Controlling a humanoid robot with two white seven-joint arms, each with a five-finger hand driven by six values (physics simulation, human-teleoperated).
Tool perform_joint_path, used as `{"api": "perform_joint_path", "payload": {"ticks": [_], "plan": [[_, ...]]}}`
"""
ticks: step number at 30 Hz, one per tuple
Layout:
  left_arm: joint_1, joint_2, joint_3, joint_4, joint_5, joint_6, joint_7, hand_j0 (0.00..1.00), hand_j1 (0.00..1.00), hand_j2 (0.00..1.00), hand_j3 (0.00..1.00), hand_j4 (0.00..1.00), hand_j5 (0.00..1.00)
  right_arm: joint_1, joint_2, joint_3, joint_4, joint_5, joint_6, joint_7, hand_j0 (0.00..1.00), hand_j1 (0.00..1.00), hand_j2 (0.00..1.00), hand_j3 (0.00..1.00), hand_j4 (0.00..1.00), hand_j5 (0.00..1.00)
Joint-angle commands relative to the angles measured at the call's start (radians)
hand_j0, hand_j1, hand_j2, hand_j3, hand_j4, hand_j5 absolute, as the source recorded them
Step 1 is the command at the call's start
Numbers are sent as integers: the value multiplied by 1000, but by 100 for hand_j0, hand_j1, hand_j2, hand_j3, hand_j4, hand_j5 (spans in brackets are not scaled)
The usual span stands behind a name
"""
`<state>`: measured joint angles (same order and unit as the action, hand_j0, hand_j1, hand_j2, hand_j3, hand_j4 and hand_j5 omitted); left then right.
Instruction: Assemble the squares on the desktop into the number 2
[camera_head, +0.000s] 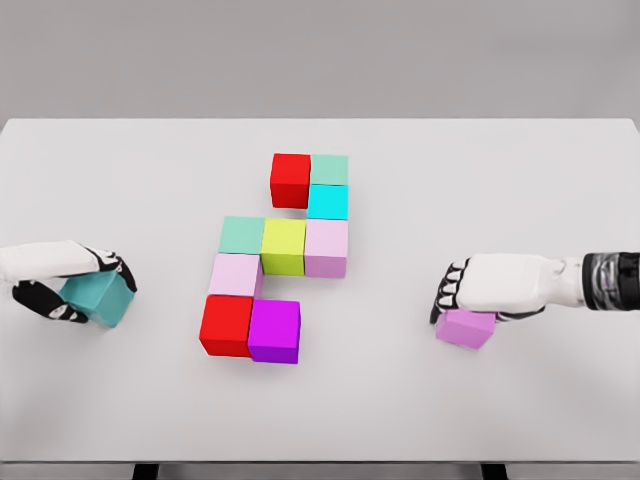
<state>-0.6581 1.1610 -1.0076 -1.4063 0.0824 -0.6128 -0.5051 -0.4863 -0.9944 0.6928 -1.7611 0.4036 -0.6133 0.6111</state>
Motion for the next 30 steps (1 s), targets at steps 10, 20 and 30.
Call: {"api": "perform_joint_path", "payload": {"ticks": [10, 20, 30], "plan": [[-72, -142, 29, 24, -3, 2, 8, 49, 49, 49, 49, 49, 49, 0, 29, -35, 8, -12, 2, 0, 66, 66, 66, 66, 66, 66], [-153, -354, 75, 237, -10, 93, 8, 48, 48, 48, 48, 48, 48, -86, 158, 37, 3, -20, 2, 0, 66, 66, 66, 66, 66, 66], [-270, -540, 81, 474, -66, 185, 7, 48, 48, 48, 48, 48, 48, -196, 258, 206, 0, -23, 2, 0, 66, 66, 66, 66, 66, 66]]}}
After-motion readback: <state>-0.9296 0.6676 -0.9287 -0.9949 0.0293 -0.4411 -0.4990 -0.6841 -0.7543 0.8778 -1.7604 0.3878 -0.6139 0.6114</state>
